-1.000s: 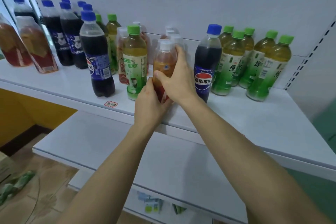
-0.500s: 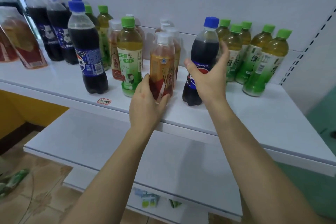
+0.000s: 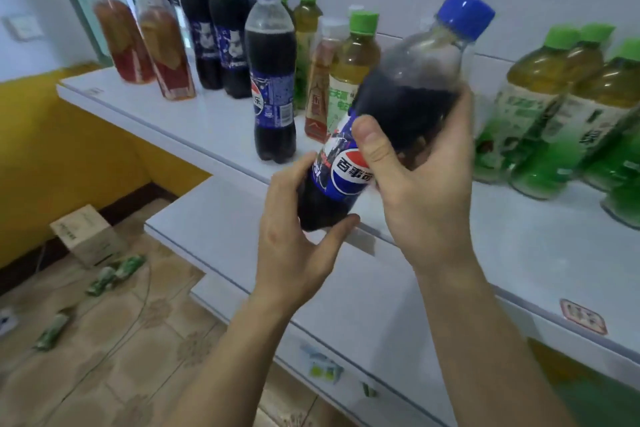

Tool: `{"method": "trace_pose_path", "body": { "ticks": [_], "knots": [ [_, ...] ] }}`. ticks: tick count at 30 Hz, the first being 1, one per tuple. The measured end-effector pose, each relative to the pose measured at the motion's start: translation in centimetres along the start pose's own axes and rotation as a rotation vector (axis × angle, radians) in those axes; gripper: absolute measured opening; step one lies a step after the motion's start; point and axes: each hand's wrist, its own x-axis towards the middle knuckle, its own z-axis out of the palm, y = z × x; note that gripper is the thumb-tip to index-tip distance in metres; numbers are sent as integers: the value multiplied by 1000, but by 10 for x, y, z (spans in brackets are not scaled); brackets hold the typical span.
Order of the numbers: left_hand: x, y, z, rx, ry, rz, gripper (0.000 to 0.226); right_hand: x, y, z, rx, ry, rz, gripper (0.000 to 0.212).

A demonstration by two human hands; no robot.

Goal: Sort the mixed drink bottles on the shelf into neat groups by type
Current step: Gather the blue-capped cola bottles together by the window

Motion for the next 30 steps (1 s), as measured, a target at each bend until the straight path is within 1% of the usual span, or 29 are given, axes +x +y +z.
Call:
{"method": "trace_pose_path", "body": {
  "ticks": [3,6,8,11,14,16,19,22,24,30],
  "knots": [
    [15,-32,-49,97,62,-47,78,5,9,47,14,-106,41,56],
    [36,-72,-95,136,102,-43,77,12,24,96,27,-164,11,55],
    [56,-99,-118,145,125,-31,77,25,36,133,-17,-160,-16,56],
    [91,-137,-142,128,107,-68,78,55,51,188,-146,-116,-42,60],
    [127,-169,-149,112,45,-146,79,95,69,229,-297,-90,-74,58],
    [148,-190,-148,131,-7,-198,80,118,82,250,-396,-74,-63,59],
    [177,-219,-144,164,-101,-250,79,142,107,272,-512,-18,-28,62],
    [199,-238,-137,160,-207,-267,77,154,131,281,-570,33,-9,59],
    [208,-244,-134,155,-242,-257,77,161,143,283,-595,73,-4,59],
    [223,-257,-125,103,-317,-235,79,174,168,281,-646,150,3,74]
  ]
}}
